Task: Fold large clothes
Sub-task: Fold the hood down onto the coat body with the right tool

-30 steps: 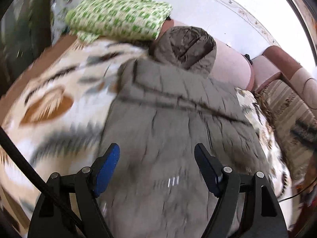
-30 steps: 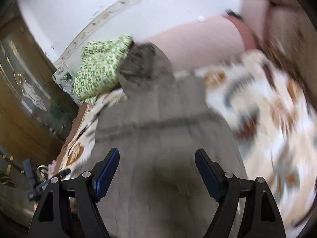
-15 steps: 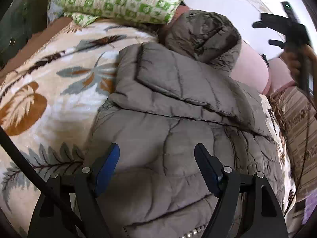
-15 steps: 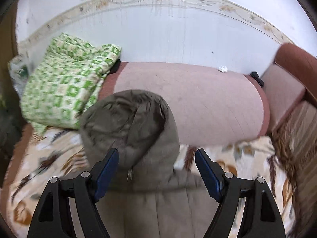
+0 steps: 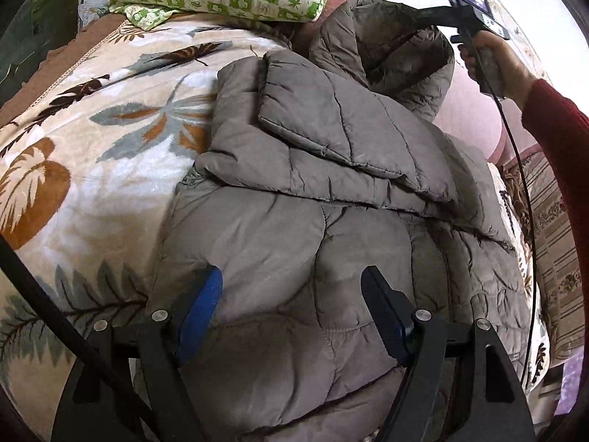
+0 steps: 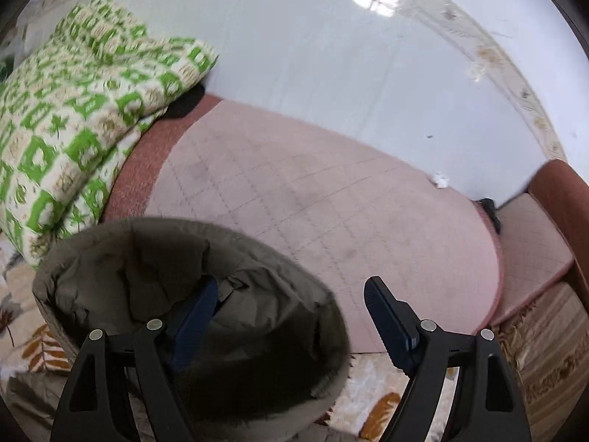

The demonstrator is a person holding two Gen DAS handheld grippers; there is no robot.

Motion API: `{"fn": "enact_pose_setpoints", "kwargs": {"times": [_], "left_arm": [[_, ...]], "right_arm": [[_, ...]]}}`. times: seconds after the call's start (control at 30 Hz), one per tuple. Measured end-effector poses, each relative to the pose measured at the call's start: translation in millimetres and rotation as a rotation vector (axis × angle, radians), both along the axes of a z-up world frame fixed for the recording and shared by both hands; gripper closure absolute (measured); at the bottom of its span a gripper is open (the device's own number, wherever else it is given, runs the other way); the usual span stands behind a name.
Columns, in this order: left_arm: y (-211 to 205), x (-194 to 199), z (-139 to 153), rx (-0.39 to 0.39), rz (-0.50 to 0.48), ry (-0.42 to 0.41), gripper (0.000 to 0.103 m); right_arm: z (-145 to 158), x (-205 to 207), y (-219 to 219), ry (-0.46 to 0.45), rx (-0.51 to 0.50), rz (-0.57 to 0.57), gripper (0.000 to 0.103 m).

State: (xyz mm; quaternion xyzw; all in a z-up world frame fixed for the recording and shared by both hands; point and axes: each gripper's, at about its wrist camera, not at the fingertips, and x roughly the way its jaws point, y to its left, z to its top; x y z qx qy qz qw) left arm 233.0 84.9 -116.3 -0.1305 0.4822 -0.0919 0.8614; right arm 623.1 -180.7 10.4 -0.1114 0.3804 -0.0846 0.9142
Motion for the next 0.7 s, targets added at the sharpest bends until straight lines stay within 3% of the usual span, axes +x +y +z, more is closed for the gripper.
{"fn": "enact_pose_setpoints", "kwargs": {"times": [0.07,0.13,0.2,0.3,0.47,0.7], "left_arm": [[-0.3,0.4,-0.6,0.006,-0.003,-0.001,0.027],[-1.0,1.0,-1.3,0.01,-0.003,-0.001,0.027],[-1.5,1.0,-1.5,0.015,-0.002,-0.003,0.027],[-2.7,1.2,-1.3,0.022,0.001,-0.004,0.027],[-1.8,4.5,0.1,0.005,0.013,0.002,0.027],[16.4,9.5,6.0,-0.049,0.063,0.015,0.027]], "right_arm": [[-8.2,3.2,-0.6,0.02,0.026,0.019,0.018],[-15.7,2.9,3.5,0.03,0.025,0.032,0.032],[-21.0,0.5,3.9,0.046,0.029,0.019,0.09],[-17.8,-9.1,-0.6,0.037,0.102,0.005,0.094],[-1.9,-42.5,8.6,0.007,0.142,0.033,0.096],[22.2,-151.0,35.8,-0.003,0.18,0.166,0.096]]}}
